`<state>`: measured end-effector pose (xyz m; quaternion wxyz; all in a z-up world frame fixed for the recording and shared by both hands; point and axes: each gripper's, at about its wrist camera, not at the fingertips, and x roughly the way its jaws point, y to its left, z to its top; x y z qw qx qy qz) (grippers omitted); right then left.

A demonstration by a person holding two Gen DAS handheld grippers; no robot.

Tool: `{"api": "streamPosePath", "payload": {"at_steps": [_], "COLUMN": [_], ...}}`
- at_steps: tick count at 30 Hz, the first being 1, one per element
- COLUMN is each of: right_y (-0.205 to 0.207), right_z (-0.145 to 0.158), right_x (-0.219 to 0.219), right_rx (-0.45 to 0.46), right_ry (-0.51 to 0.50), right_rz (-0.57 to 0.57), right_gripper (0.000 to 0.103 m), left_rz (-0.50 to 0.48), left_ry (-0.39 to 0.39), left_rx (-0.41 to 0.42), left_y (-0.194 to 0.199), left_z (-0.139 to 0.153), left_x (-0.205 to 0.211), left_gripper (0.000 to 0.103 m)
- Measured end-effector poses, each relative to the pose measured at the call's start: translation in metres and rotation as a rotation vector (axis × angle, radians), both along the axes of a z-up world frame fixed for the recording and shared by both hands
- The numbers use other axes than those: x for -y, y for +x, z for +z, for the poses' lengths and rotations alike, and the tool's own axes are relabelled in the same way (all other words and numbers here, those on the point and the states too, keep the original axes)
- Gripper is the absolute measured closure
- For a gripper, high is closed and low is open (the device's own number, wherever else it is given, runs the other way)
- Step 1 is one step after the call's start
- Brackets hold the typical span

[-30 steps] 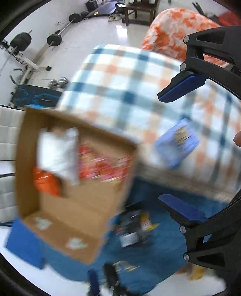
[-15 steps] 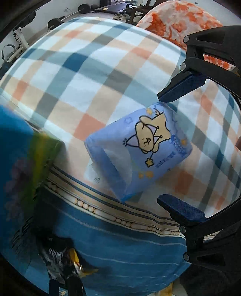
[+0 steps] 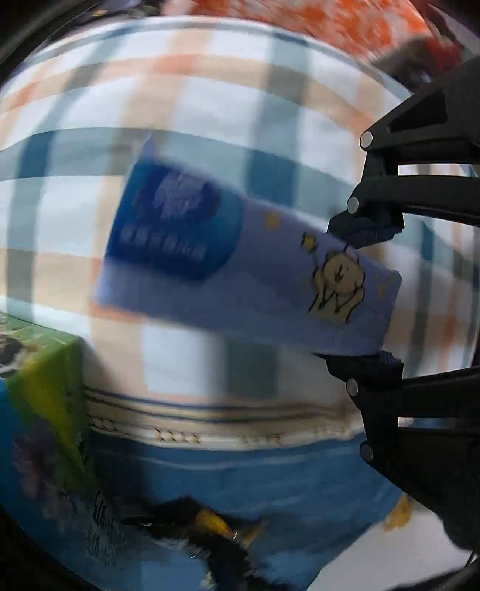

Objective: Organize snacks

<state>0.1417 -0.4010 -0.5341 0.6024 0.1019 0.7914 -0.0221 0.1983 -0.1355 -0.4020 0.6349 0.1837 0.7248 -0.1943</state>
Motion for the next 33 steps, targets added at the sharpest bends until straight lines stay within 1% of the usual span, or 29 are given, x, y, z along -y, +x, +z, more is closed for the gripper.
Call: {"api": "streamPosePath", "payload": {"at_steps": [2, 5, 7, 8, 10, 11, 12, 14, 16, 18, 19, 20, 21, 26, 27, 30, 33], "right_y": [-0.013, -0.024, -0.028, -0.030, -0.031, -0.033, -0.035, -0.037, -0.034, -0.033, -0.019, -0.017, -0.020, 0.008, 0.019, 0.026, 0.028], "right_z": [0.000, 0.001, 0.008, 0.015, 0.029, 0.035, 0.044, 0.060, 0.069, 0.071, 0.070, 0.068, 0.066, 0.058, 0.060, 0.051, 0.045], "right_x": [-0.004, -0.014, -0.017, -0.014, -0.007, -0.001, 0.008, 0.023, 0.032, 0.043, 0.046, 0.050, 0.048, 0.037, 0.034, 0.021, 0.012], "right_rx": [-0.016, -0.034, -0.020, 0.000, 0.040, 0.061, 0.088, 0.137, 0.164, 0.173, 0.163, 0.158, 0.159, 0.157, 0.152, 0.139, 0.128], "right_ry": [0.029, 0.034, 0.035, 0.037, 0.068, 0.078, 0.080, 0.066, 0.059, 0.065, 0.062, 0.058, 0.062, 0.110, 0.108, 0.105, 0.083], "right_rz": [-0.011, 0.038, 0.060, 0.051, 0.005, -0.028, -0.069, -0.139, -0.190, -0.227, -0.243, -0.269, -0.284, -0.365, -0.374, -0.382, -0.369], "right_gripper": [0.065, 0.065, 0.062, 0.061, 0.051, 0.042, 0.036, 0.027, 0.027, 0.026, 0.026, 0.026, 0.026, 0.026, 0.026, 0.026, 0.026], "left_rz": [0.015, 0.034, 0.051, 0.061, 0.101, 0.113, 0.133, 0.156, 0.166, 0.164, 0.156, 0.151, 0.143, 0.122, 0.123, 0.111, 0.079], "left_ry": [-0.017, -0.048, -0.065, -0.071, -0.103, -0.118, -0.142, -0.149, -0.142, -0.128, -0.118, -0.106, -0.084, -0.057, -0.052, -0.031, 0.040], "left_rx": [-0.005, -0.025, -0.022, -0.021, -0.020, -0.021, -0.015, 0.008, 0.027, 0.013, -0.001, -0.011, -0.023, -0.083, -0.083, -0.088, -0.076], "left_y": [-0.016, -0.037, -0.040, -0.042, -0.036, -0.032, -0.029, -0.017, -0.003, 0.009, 0.015, 0.022, 0.024, 0.031, 0.033, 0.036, 0.040], "left_z": [0.003, 0.008, 0.017, 0.020, 0.034, 0.040, 0.048, 0.057, 0.060, 0.056, 0.051, 0.048, 0.042, 0.017, 0.014, 0.002, -0.013], "left_x": [-0.002, -0.005, -0.009, -0.011, -0.016, -0.018, -0.019, -0.024, -0.029, -0.030, -0.031, -0.035, -0.031, -0.023, -0.019, -0.006, 0.006], "left_gripper": [0.066, 0.066, 0.065, 0.063, 0.055, 0.052, 0.047, 0.046, 0.046, 0.046, 0.046, 0.046, 0.046, 0.046, 0.046, 0.046, 0.044]}}
